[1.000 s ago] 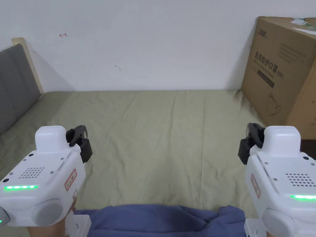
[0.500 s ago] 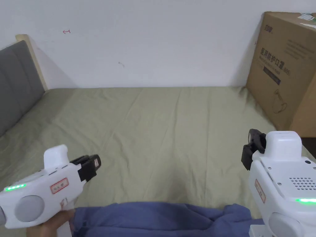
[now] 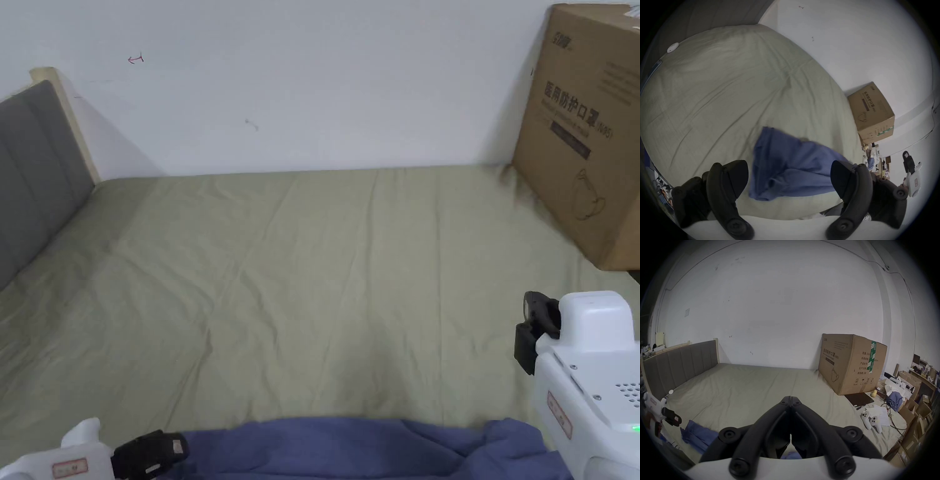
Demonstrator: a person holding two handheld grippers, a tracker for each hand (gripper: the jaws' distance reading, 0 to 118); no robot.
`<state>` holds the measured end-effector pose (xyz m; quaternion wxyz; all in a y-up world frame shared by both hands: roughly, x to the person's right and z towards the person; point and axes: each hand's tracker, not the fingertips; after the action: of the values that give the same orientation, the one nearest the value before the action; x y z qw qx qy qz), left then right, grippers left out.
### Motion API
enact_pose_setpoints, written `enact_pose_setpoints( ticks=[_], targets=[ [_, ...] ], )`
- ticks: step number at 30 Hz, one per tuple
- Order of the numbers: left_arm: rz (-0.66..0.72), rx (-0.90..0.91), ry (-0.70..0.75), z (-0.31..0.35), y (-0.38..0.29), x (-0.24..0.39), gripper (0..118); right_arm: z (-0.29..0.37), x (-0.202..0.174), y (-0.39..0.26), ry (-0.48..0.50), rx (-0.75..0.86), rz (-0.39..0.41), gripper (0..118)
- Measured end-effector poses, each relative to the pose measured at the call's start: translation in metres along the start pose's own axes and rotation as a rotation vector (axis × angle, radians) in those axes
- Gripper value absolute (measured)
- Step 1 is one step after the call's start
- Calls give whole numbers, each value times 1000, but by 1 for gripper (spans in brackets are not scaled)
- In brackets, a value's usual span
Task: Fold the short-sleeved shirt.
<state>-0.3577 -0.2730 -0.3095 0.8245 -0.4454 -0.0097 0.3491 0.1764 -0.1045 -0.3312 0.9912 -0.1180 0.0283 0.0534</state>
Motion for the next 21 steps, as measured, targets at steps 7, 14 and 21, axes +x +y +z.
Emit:
enact_pose_setpoints(
  ticks=[7,14,21],
  targets=[
    [-18,-102,24,-44,-1,-16,96,-13,-4,-4,-2,-42,29,0],
    [-89,-89,78,-51,-8,-9,27,-18,5,-7,-25,-59,12,0],
    [-235,-31,134,-43,-18,27,10,-13,16,-4,-45,-59,-9,0]
  ],
)
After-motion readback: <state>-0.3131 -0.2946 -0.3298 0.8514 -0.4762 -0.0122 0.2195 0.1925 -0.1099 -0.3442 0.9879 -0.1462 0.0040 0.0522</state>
